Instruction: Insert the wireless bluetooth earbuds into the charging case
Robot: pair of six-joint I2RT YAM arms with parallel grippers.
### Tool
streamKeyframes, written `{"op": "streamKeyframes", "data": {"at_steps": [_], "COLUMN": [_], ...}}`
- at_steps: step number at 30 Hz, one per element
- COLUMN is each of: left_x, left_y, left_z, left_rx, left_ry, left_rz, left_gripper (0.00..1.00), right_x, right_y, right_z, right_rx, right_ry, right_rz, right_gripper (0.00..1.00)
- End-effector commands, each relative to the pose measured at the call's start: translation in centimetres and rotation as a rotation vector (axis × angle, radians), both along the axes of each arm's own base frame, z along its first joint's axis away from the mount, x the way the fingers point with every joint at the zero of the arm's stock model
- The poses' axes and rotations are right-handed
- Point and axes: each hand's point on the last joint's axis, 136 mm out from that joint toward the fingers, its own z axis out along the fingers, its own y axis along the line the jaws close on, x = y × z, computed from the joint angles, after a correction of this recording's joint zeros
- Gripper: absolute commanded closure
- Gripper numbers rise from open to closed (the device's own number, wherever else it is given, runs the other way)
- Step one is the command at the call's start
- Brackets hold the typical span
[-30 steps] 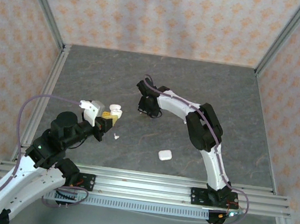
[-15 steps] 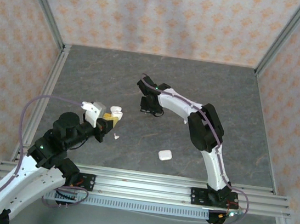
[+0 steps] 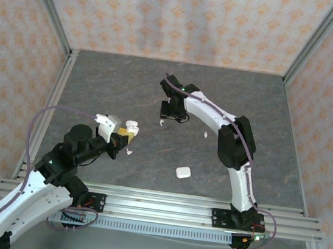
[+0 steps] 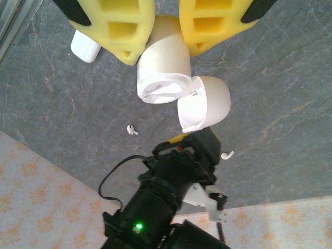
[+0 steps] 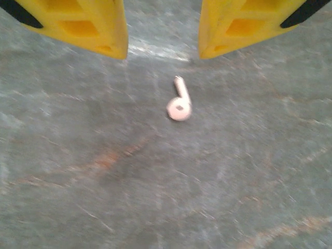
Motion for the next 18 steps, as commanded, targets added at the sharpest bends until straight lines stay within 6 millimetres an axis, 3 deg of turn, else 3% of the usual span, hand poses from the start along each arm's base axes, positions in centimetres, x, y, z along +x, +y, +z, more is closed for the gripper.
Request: {"op": "streamKeyframes", "data": {"at_steps": [1,10,18], "left_x": [0.1,0.1,0.3], "left_y": [-0.4,-0.2,-0.1], "left_z": [1.4,1.1,0.8], "left_rx": [-0.019,-0.002,0.004], "left_ry": [-0.053,-0.051,-0.048], "left_rz": [-0.025,-0.013,-0.007], "left_gripper": [1.00,1.00,1.00], "right_x": [0.0,1.0,0.3], "right_y": [0.9,1.4,2.0], "right_z": [-1.2,-3.1,-4.6], "right_rx": [0.003,-0.059,-0.078], "right_ry": [0.065,0.097,0.133], "right_rz": [-0.033,-0.033,-0.021], "right_gripper": [0.58,0.59,0.62]}}
